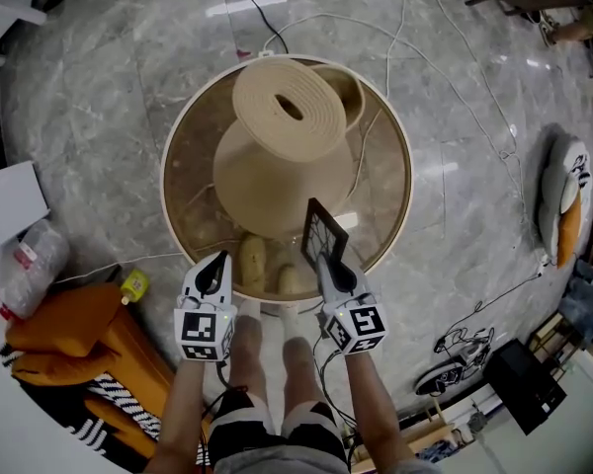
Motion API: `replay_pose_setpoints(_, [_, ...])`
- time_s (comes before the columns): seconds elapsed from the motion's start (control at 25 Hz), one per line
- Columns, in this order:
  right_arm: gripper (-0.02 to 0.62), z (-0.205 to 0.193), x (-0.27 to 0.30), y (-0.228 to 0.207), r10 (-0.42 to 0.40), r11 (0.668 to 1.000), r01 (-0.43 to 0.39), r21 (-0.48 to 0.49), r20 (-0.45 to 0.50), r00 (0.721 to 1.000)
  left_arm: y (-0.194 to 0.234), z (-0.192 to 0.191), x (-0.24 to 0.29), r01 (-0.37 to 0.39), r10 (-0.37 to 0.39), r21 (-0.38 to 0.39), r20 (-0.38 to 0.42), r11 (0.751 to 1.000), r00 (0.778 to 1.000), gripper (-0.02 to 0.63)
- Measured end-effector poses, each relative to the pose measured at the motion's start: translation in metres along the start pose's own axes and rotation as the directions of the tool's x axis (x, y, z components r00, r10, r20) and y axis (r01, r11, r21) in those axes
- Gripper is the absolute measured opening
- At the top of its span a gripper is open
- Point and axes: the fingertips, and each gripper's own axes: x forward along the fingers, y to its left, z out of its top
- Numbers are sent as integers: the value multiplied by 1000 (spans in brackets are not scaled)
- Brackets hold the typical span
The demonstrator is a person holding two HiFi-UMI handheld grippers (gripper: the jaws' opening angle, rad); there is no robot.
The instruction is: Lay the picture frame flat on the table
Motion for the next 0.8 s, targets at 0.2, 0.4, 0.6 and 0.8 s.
replay_pose_setpoints(0.2, [32, -10, 10, -8, -2, 1000, 2, 11, -15, 1000, 1, -13, 9, 7, -7, 2, -24, 1000, 1000, 17])
replay_pose_setpoints(0.4, [32, -19, 18, -12, -6, 1000, 7, 30, -30, 1000, 2, -20, 13, 9, -9, 14, -50, 1000, 999, 17])
replay_pose_setpoints(0.6, [34, -17, 23, -18, -13, 997, 15, 81, -22, 1000, 1, -15, 16, 18, -16, 54, -42, 998, 999, 17])
replay_pose_setpoints(0.8, [34, -16, 29, -28, -15, 992, 18, 125, -24, 1000, -8, -12, 24, 39, -36, 59, -59, 997, 998, 17])
